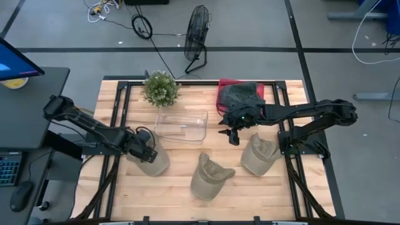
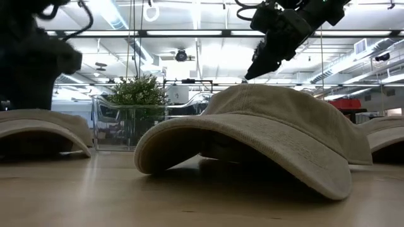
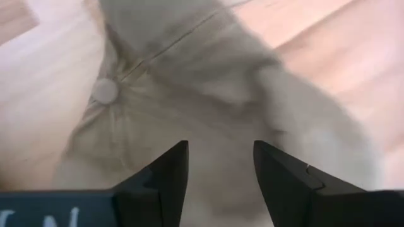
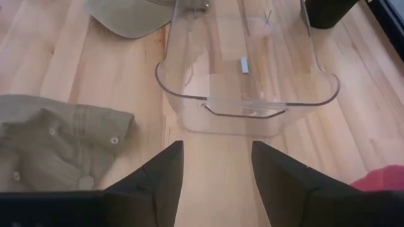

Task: Pick & Place hat
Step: Put the top left brown cap into the transparent bin

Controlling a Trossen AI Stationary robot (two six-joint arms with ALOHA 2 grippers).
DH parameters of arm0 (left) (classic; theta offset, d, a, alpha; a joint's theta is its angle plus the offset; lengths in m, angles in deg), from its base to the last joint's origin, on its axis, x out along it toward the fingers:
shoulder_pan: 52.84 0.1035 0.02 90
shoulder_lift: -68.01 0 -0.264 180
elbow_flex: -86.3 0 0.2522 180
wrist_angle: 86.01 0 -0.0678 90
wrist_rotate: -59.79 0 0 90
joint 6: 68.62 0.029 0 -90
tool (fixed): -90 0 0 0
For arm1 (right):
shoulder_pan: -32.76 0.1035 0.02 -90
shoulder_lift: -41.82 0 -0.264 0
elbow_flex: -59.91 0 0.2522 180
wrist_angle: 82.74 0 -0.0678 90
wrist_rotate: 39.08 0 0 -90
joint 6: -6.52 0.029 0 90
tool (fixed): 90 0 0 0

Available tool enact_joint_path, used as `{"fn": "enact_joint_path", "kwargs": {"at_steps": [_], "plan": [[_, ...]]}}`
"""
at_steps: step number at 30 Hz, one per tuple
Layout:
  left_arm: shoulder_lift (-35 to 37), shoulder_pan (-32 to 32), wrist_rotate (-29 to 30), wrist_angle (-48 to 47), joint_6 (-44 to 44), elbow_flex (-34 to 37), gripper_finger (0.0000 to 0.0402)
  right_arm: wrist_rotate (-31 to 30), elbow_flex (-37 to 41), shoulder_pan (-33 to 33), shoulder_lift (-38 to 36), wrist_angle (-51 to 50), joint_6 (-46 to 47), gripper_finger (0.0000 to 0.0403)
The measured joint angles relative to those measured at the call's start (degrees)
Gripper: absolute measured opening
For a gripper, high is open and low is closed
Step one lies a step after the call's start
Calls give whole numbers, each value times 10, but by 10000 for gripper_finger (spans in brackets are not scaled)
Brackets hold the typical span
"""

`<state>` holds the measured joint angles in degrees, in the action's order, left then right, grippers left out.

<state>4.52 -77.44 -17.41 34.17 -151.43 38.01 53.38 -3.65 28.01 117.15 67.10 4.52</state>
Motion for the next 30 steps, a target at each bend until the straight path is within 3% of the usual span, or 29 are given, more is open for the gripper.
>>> {"fn": "enact_joint_path", "kwargs": {"at_steps": [7,14,22,25,30], "plan": [[17,-1,2,23,41,-49,159,0,0,0,0,16,0,192],[-8,-8,0,40,21,-21,154,0,0,0,0,17,0,192],[-44,-34,0,139,10,-6,135,0,0,0,0,23,0,192],[-60,-34,0,141,9,-6,104,0,0,0,0,29,0,192],[-75,-34,3,150,4,-7,14,0,0,0,0,27,0,192]]}}
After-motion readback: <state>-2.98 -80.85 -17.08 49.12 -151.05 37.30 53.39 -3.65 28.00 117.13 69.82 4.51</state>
